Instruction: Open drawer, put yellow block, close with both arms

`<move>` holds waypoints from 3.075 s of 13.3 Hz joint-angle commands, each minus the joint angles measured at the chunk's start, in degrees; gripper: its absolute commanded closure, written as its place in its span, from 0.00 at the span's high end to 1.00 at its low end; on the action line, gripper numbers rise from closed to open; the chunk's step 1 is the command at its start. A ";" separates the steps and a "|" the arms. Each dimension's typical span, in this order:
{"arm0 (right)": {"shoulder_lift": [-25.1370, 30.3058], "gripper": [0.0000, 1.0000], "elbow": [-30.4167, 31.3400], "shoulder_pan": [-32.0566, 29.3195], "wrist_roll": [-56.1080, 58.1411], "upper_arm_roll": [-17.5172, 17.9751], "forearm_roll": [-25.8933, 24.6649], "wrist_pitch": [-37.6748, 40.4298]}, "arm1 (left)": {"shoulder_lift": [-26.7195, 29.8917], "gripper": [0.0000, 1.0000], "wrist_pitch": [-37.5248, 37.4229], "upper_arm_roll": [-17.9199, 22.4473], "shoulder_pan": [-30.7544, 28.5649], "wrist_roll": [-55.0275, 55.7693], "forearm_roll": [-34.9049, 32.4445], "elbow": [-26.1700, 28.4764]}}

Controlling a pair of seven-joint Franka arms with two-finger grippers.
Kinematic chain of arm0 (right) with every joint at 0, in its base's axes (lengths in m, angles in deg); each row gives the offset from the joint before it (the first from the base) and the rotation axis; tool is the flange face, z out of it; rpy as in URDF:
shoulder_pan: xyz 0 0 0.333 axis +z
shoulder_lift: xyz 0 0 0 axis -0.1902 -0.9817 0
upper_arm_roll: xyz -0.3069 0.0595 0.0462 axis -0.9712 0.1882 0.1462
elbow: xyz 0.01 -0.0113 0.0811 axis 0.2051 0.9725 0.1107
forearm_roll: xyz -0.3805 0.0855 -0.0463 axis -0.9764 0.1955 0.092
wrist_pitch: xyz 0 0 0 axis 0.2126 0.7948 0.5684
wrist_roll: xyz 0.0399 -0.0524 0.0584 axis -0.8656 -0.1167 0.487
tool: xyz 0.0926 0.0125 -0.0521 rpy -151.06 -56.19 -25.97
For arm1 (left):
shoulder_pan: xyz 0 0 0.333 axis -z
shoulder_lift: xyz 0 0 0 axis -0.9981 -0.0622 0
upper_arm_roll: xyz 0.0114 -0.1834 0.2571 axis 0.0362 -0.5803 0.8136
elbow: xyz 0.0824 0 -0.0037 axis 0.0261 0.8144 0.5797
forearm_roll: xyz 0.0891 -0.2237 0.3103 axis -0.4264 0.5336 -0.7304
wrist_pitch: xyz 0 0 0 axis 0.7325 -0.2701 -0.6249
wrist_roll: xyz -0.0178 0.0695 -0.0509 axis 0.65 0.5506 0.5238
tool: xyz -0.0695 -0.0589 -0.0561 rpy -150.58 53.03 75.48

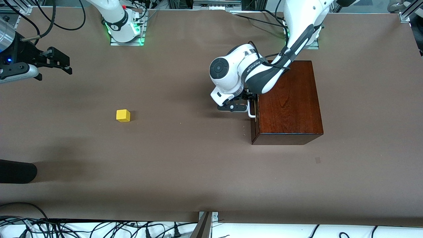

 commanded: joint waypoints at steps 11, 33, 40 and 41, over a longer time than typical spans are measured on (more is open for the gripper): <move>-0.72 1.00 -1.09 -0.64 0.76 -0.07 0.86 -0.26 | -3.59 1.00 6.41 -0.12 3.53 4.43 -0.71 -6.36; -3.17 1.00 -1.09 -1.08 0.23 -0.16 0.86 -2.71 | -1.49 1.00 -5.69 -0.38 6.26 1.12 -0.54 -16.30; -13.46 1.00 2.06 -1.44 -0.03 -0.07 0.16 -2.53 | 7.21 1.00 -16.96 -0.56 -3.82 -6.62 1.47 -18.86; -13.73 1.00 4.77 -1.44 -0.21 -0.07 0.25 -5.33 | 8.35 1.00 -17.40 -0.56 -6.63 -9.07 4.35 -18.86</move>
